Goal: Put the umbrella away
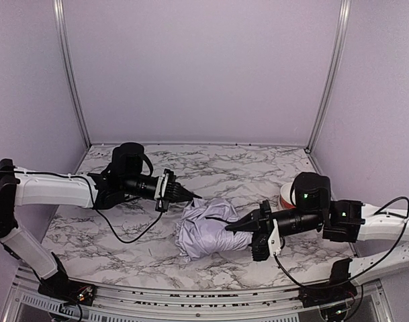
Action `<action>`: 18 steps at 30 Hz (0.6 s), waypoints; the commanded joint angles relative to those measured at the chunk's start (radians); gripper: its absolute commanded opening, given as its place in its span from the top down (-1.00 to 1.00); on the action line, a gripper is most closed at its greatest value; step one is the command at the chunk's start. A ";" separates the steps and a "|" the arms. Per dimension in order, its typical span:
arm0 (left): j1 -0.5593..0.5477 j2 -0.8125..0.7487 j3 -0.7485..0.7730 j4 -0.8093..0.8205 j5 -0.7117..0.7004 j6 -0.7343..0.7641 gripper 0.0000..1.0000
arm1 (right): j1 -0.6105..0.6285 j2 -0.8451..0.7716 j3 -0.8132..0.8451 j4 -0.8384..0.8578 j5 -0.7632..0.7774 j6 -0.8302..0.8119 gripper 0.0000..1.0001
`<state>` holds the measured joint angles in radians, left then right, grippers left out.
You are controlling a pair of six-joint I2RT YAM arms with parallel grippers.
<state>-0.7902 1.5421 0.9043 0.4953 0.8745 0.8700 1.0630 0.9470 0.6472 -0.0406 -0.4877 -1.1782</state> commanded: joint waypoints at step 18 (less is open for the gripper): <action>-0.250 -0.121 -0.101 0.023 -0.494 0.255 1.00 | -0.107 0.460 -0.035 0.149 -0.149 0.569 1.00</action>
<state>-1.0172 1.5105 0.7921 0.3878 0.4671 1.1271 0.9863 1.3560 0.6010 0.1612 -0.6308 -0.7914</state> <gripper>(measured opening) 0.004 0.232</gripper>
